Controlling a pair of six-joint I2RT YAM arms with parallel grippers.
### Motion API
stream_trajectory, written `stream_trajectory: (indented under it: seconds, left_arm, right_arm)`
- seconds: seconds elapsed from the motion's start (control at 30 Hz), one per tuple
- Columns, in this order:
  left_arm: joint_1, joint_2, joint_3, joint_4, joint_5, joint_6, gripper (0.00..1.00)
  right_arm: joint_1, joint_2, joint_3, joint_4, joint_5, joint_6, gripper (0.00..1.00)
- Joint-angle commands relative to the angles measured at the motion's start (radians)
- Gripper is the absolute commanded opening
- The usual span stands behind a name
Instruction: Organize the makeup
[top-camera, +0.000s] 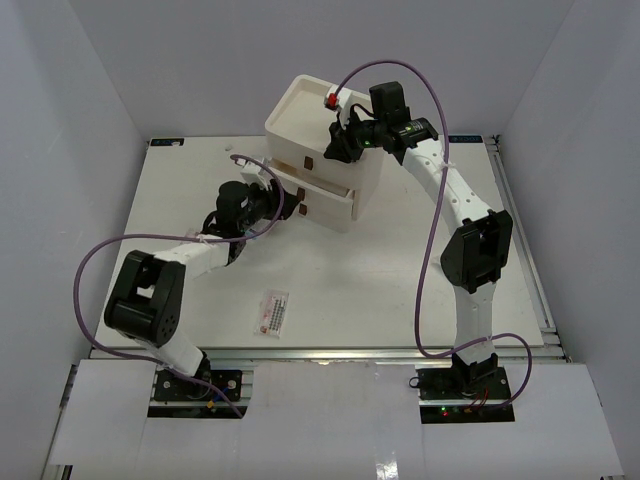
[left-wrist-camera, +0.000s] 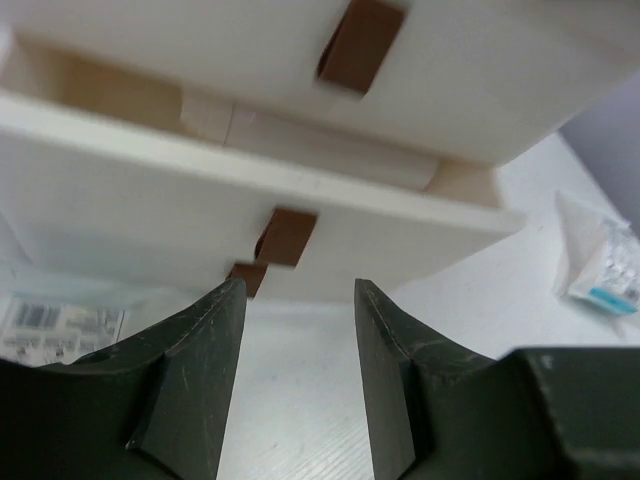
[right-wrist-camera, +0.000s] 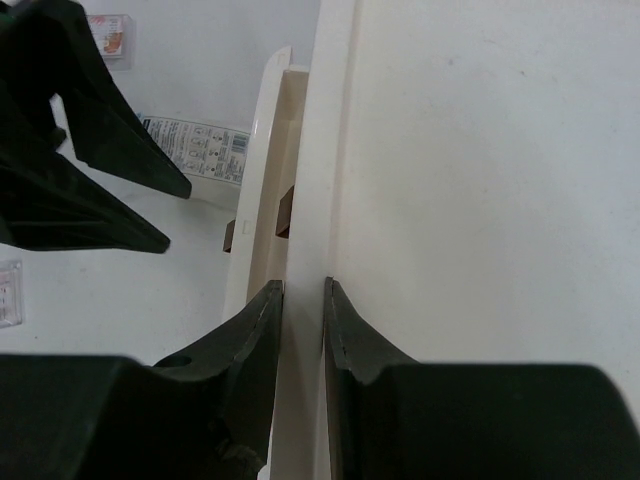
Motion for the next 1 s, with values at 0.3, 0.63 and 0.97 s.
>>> stream_trajectory:
  seconds: [0.3,0.63,0.97]
  left_arm:
    - [-0.036,0.279,0.227,-0.071,-0.058,0.044,0.55]
    - [-0.057,0.363,0.378,-0.082,-0.114,0.02,0.55]
    - [-0.057,0.348,0.373,-0.066,-0.11,0.02,0.59]
  right_arm:
    - [0.063,0.002,-0.015,-0.122,-0.109,0.076,0.16]
    - [0.073,0.001,-0.042,-0.118,-0.115,0.077,0.16]
    - [0.076,-0.001,-0.041,-0.116,-0.087,0.073,0.16]
